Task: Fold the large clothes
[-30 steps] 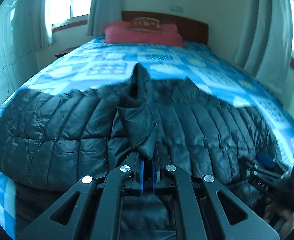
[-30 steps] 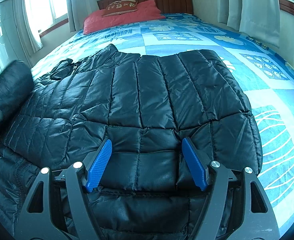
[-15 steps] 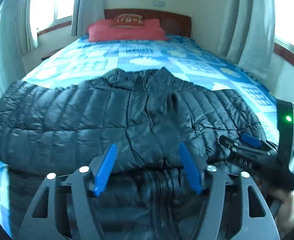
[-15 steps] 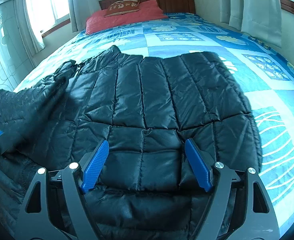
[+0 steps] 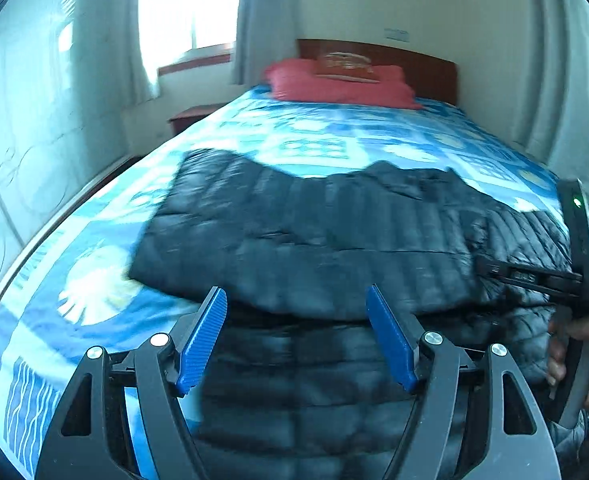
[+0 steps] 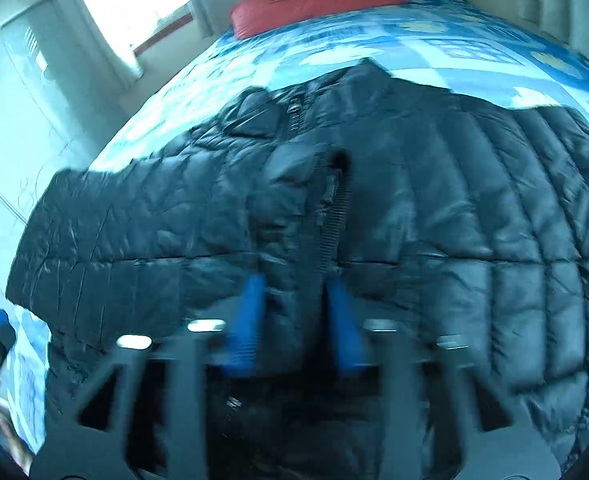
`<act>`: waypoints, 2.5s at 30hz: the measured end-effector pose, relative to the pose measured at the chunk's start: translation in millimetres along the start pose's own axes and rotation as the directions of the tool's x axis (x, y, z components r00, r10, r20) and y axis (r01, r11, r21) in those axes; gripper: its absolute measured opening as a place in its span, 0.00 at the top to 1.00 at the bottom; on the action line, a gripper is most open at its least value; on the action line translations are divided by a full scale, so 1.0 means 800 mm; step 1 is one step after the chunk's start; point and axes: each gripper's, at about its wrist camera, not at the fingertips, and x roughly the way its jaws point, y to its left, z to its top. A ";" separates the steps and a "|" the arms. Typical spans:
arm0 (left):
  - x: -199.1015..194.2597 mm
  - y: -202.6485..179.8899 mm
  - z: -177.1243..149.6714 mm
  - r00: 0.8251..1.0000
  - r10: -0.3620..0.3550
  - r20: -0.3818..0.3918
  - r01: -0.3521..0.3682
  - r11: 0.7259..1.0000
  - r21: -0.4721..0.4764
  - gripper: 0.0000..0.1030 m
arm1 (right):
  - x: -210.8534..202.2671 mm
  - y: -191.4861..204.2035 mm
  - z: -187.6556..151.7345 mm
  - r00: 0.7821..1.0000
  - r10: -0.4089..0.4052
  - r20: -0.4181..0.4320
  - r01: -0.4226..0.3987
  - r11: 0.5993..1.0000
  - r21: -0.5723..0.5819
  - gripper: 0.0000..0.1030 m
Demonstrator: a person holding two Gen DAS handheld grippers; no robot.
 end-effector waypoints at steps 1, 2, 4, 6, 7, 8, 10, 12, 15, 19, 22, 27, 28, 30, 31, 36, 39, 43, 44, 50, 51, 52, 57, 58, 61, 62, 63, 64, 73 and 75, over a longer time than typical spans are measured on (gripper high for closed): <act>-0.001 0.008 0.002 1.000 0.003 0.003 -0.003 1.000 -0.012 0.31 | -0.010 -0.001 0.003 1.000 -0.005 0.022 0.005 1.000 -0.005 0.82; -0.002 0.018 0.004 1.000 0.007 0.008 -0.006 1.000 -0.028 0.31 | -0.022 -0.005 0.006 0.998 -0.028 0.050 0.029 1.000 -0.012 0.83; -0.001 0.033 0.009 1.000 0.012 0.017 -0.011 0.999 -0.050 0.31 | -0.044 -0.021 0.010 0.991 -0.091 0.096 0.093 0.995 -0.020 0.83; 0.003 0.044 0.012 1.000 0.007 0.016 -0.006 0.997 -0.071 0.31 | -0.059 -0.047 0.011 0.985 -0.133 0.109 0.135 0.991 -0.004 0.83; 0.007 0.047 0.015 1.000 0.001 0.014 0.000 0.997 -0.081 0.31 | -0.063 -0.058 0.012 0.982 -0.155 0.112 0.155 0.988 0.006 0.83; 0.010 0.048 0.016 1.000 -0.004 0.011 0.005 0.996 -0.085 0.31 | -0.067 -0.072 0.010 0.977 -0.184 0.112 0.183 0.983 0.018 0.83; 0.021 0.045 0.019 1.000 -0.007 -0.001 0.007 0.997 -0.077 0.31 | -0.069 -0.105 0.009 0.969 -0.230 0.089 0.226 0.973 0.054 0.83; 0.033 0.041 0.021 1.000 -0.010 -0.015 0.010 0.998 -0.061 0.31 | -0.064 -0.125 0.005 0.968 -0.242 0.062 0.238 0.969 0.069 0.83; 0.051 0.037 0.023 0.999 -0.010 -0.043 0.008 0.999 -0.047 0.31 | -0.057 -0.141 -0.001 0.965 -0.263 0.021 0.261 0.962 0.076 0.73; 0.073 0.036 0.042 0.999 -0.012 -0.036 0.010 0.999 -0.048 0.31 | -0.081 -0.125 0.006 0.943 -0.299 0.145 0.289 0.954 0.082 0.54; 0.101 0.036 0.055 0.998 -0.010 -0.063 0.008 0.999 -0.039 0.31 | -0.063 -0.112 0.016 0.955 -0.264 0.136 0.262 0.964 0.037 0.53; 0.167 0.036 0.043 0.974 0.074 -0.216 -0.071 0.997 0.019 0.29 | 0.001 -0.122 0.013 0.961 -0.273 0.029 0.273 0.962 0.020 0.52; 0.174 0.038 0.038 0.972 0.070 -0.226 -0.067 0.997 0.023 0.29 | 0.000 -0.119 0.015 0.960 -0.280 0.026 0.279 0.960 0.016 0.52; 0.166 0.039 0.040 0.974 0.067 -0.215 -0.065 0.998 0.014 0.30 | -0.011 -0.111 0.022 0.957 -0.286 0.042 0.286 0.958 0.017 0.52; 0.156 0.041 0.046 0.977 0.073 -0.199 -0.073 0.997 0.008 0.30 | -0.022 -0.106 0.028 0.956 -0.282 0.078 0.282 0.959 0.016 0.52; 0.129 0.042 0.081 0.997 0.045 -0.069 -0.047 0.998 -0.037 0.30 | -0.015 -0.098 0.059 0.957 -0.266 0.116 0.267 0.964 0.006 0.51; 0.169 0.037 0.089 0.991 0.045 -0.126 -0.048 0.999 -0.021 0.30 | 0.025 -0.105 0.063 0.950 -0.306 0.059 0.307 0.952 -0.014 0.49; 0.221 0.046 0.077 0.968 0.023 -0.249 -0.036 0.998 -0.047 0.28 | 0.028 -0.108 0.062 0.951 -0.304 0.051 0.305 0.952 -0.015 0.46; 0.218 0.051 0.077 0.970 0.007 -0.244 -0.027 0.996 -0.079 0.28 | 0.020 -0.106 0.061 0.951 -0.305 0.054 0.306 0.952 -0.013 0.46; 0.183 0.067 0.063 0.980 0.009 -0.199 -0.030 0.994 -0.105 0.28 | -0.005 -0.107 0.015 0.944 -0.326 0.051 0.328 0.944 -0.031 0.45; 0.197 0.068 0.056 0.970 -0.013 -0.243 -0.012 0.995 -0.099 0.28 | 0.000 -0.108 0.012 0.944 -0.325 0.058 0.328 0.944 -0.042 0.45; 0.207 0.070 0.053 0.961 -0.041 -0.275 0.011 0.994 -0.113 0.28 | -0.001 -0.107 0.013 0.944 -0.325 0.060 0.327 0.944 -0.046 0.45; 0.164 0.076 0.058 0.967 -0.058 -0.249 0.026 0.991 -0.130 0.28 | -0.058 -0.103 0.004 0.959 -0.274 0.068 0.275 0.961 -0.009 0.45; 0.146 0.078 0.053 0.970 -0.055 -0.236 0.028 0.993 -0.118 0.28 | -0.070 -0.102 -0.004 0.959 -0.273 0.069 0.275 0.961 -0.012 0.44; 0.098 0.090 0.029 0.973 -0.073 -0.219 0.049 0.993 -0.110 0.28 | -0.119 -0.106 -0.049 0.964 -0.259 0.063 0.259 0.966 -0.007 0.39; 0.078 0.097 0.015 0.971 -0.083 -0.223 0.059 0.992 -0.115 0.28 | -0.138 -0.110 -0.071 0.963 -0.263 0.055 0.263 0.965 -0.002 0.38; 0.060 0.103 0.001 0.968 -0.098 -0.229 0.071 0.990 -0.121 0.28 | -0.148 -0.111 -0.085 0.962 -0.268 0.047 0.269 0.963 -0.001 0.38; 0.038 0.109 -0.019 0.963 -0.116 -0.242 0.087 0.988 -0.127 0.28 | -0.166 -0.116 -0.109 0.960 -0.279 0.036 0.279 0.960 0.003 0.38; -0.095 0.127 -0.152 0.930 -0.171 -0.326 0.124 0.980 -0.158 0.28 | -0.268 -0.139 -0.271 0.951 -0.303 -0.064 0.308 0.948 0.083 0.38; -0.115 0.128 -0.176 0.920 -0.200 -0.338 0.144 0.972 -0.184 0.28 | -0.283 -0.141 -0.297 0.950 -0.304 -0.075 0.310 0.947 0.088 0.37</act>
